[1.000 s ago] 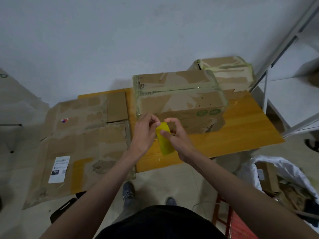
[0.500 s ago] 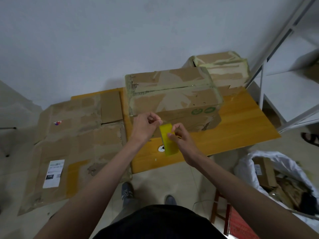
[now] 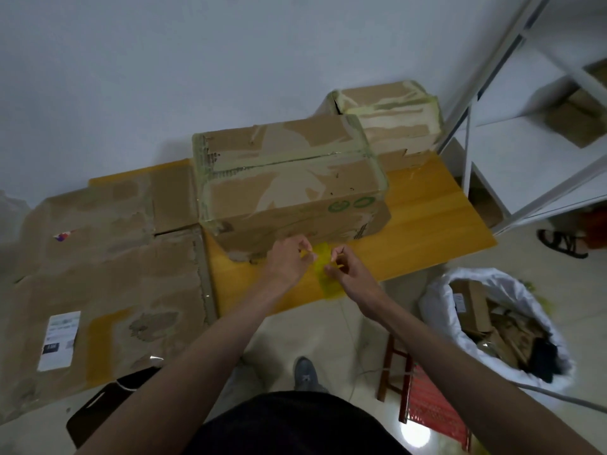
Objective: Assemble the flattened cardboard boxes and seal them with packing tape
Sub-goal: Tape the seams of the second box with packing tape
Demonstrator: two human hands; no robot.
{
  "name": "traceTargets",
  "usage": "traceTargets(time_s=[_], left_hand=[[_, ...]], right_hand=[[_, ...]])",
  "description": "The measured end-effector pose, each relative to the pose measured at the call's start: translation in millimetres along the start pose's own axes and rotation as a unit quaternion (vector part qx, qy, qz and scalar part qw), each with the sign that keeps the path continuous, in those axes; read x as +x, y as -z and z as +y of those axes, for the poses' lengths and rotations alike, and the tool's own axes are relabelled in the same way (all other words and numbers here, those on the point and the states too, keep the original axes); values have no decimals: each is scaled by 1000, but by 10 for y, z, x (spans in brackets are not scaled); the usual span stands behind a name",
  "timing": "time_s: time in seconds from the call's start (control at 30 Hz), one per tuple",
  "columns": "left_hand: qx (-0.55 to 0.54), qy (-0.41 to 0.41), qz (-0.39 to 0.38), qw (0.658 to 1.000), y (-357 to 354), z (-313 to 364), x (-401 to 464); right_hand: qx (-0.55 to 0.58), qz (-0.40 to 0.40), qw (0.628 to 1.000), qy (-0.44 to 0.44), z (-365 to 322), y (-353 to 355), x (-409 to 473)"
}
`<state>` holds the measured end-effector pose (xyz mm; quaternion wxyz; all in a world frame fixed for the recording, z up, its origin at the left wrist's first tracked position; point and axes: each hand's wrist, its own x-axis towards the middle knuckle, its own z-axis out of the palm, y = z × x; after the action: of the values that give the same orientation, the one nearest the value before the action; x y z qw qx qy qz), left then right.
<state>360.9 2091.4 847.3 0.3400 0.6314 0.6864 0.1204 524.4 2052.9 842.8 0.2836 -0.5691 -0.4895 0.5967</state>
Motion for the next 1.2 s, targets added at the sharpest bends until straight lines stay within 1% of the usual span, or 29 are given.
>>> traceTargets(time_s=[0.07,0.2,0.3,0.4,0.47,0.53,0.67,0.8,0.87,1.03,1.1,1.2], left_hand=[[32,-24,12,999,-60,123,24],[75,-111,23,991,-160,318,140],[105,-138,8,985,-285,501,234],[155,-111,-53,980,-444,660,315],[166,-89,-84,979,-552,678,365],[151,-67,-100,981,-638,652,400],[133,-9,-104,986,-759,539,472],[113,21,-85,990,-802,476,486],[116,41,-82,989,-808,497,460],[135,69,-43,987,-803,464,390],[139,78,-24,987,-749,422,358],[147,74,9,986,-611,375,305]], right_hand=[[1,15,1000,-9,-12,119,12],[3,53,999,-3,-51,355,46],[2,93,996,1,-3,580,44],[-31,106,994,8,107,877,62],[-98,104,990,15,193,1073,163],[-190,106,976,23,308,1240,348],[-345,56,937,18,649,1434,781],[-509,42,859,26,969,1497,1119],[-533,13,846,8,1027,1477,1208],[-556,-25,831,-14,1129,1425,1352],[-549,-48,834,-32,1200,1412,1336],[-515,-57,854,-46,1238,1425,1297]])
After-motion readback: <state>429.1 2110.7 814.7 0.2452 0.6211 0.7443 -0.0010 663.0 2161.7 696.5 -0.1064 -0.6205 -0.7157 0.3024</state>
